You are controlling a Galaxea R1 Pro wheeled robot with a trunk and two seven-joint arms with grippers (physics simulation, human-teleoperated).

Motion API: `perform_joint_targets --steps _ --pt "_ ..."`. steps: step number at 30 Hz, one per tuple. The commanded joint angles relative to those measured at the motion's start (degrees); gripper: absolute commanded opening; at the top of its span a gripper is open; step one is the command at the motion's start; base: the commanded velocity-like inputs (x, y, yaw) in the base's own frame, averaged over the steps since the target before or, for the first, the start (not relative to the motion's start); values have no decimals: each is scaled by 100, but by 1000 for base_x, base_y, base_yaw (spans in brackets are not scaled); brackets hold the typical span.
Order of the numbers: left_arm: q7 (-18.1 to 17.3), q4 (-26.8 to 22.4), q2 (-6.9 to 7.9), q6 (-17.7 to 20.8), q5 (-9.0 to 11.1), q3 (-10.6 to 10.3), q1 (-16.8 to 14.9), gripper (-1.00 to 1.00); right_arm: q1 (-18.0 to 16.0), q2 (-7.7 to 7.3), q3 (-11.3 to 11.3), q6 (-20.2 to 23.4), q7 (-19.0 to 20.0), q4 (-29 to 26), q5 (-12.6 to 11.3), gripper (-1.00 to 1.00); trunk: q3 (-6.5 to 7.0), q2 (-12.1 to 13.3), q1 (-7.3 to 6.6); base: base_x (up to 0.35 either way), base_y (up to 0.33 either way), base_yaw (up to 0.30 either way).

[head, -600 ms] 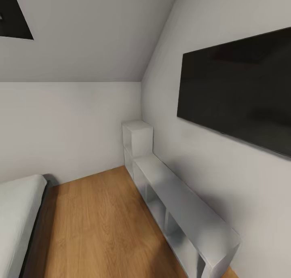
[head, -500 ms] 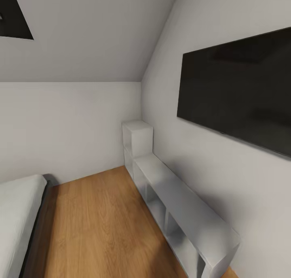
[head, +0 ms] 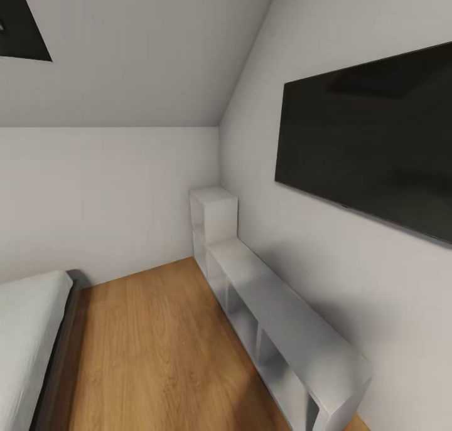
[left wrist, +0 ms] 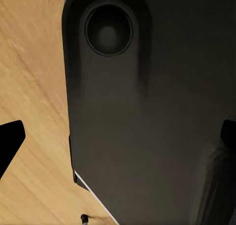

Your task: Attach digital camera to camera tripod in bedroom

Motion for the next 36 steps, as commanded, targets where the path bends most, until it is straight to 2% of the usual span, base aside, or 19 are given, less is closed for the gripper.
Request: perform_joint_targets --steps 1,29,31,36 --pt "-1 -6 -1 -2 2 5 2 100 -2 1 3 -1 4 0 9 100 -4 -2 0 0 0 0" --pt "0 -6 -1 -2 3 5 3 100 -2 19 3 -1 1 -2 17 100 -4 -2 0 0 0 0" --pt "1 -6 -1 -2 3 5 0 100 -2 58 3 -1 -30 0 16 100 -4 -2 0 0 0 5" --pt "2 -6 -1 -5 8 11 0 100 -2 47 3 -1 -31 -1 20 100 -4 -2 0 0 0 137"
